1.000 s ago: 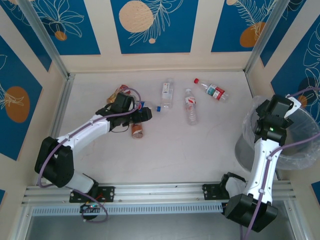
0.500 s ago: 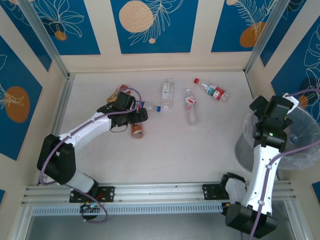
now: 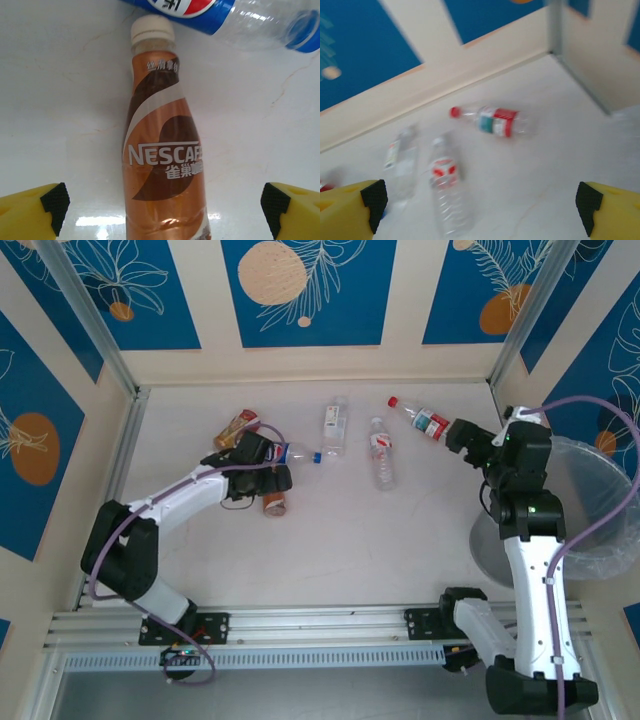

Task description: Put the plastic bottles in the bin

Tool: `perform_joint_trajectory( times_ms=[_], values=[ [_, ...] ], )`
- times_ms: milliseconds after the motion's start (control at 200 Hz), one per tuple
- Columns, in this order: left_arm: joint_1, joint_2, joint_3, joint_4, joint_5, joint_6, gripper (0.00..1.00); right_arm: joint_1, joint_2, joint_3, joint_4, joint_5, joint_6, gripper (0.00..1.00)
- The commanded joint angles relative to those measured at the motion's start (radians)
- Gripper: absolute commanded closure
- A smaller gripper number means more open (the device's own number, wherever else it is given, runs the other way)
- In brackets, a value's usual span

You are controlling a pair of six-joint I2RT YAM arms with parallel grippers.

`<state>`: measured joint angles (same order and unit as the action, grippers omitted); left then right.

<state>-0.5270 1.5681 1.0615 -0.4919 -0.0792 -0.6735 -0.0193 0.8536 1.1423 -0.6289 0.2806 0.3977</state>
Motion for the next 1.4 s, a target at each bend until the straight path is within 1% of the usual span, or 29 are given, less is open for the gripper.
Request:
perform_joint_trajectory(
  times_ms=[0,80,180,310,435,535,635,775,920,1025,1095,1165,1215,1280,1395],
  values=[
    [-0.01,0.031,-0.018,-0.003,0.039,0.013,0.0,0.076,-0.008,0.021,0.065,-0.134,0.019,0.0],
    [-0.02,0.044,-0.027,-0.012,0.042,0.014,0.0,0.125,-0.005,0.01,0.096,-0.153,0.018,0.0],
    [-0.033,0.042,-0.039,-0.031,0.015,0.022,0.0,0.157,0.0,0.005,0.101,-0.142,0.015,0.01],
    [-0.06,0.057,-0.047,-0.047,-0.054,0.042,0.0,0.177,0.001,-0.006,0.089,-0.126,0.021,0.0],
    [-0.075,0.094,-0.04,-0.036,-0.038,0.027,0.0,0.197,0.001,-0.023,0.089,-0.126,0.027,0.01],
    [-0.108,0.116,-0.034,-0.048,-0.078,0.009,0.01,0.209,0.007,-0.027,0.085,-0.13,0.027,0.01],
    [-0.137,0.134,-0.034,-0.039,-0.112,0.002,0.03,0.221,0.017,-0.027,0.079,-0.143,0.031,0.0],
    [-0.156,0.17,-0.024,-0.029,-0.143,-0.006,0.09,0.235,0.05,-0.03,0.083,-0.186,0.036,0.0],
    [-0.159,0.194,-0.029,-0.002,-0.139,-0.018,0.16,0.249,0.114,0.012,0.031,-0.216,0.047,0.01],
    [-0.161,0.202,-0.027,-0.001,-0.143,-0.028,0.2,0.266,0.17,0.037,-0.011,-0.277,0.047,0.0],
    [-0.165,0.201,-0.028,0.0,-0.153,-0.028,0.25,0.28,0.215,0.056,-0.064,-0.325,0.012,0.0],
    [-0.167,0.203,-0.026,0.001,-0.16,-0.029,0.32,0.302,0.259,0.083,-0.139,-0.291,0.002,0.0],
    [-0.167,0.204,-0.025,0.0,-0.163,-0.027,0.35,0.312,0.279,0.085,-0.166,-0.273,0.007,0.0],
    [-0.169,0.206,-0.026,0.005,-0.163,-0.027,0.38,0.319,0.286,0.068,-0.155,-0.285,0.021,0.0],
    [-0.168,0.211,-0.02,0.01,-0.16,-0.021,0.42,0.324,0.282,0.019,-0.079,-0.343,0.069,0.0]
  ],
)
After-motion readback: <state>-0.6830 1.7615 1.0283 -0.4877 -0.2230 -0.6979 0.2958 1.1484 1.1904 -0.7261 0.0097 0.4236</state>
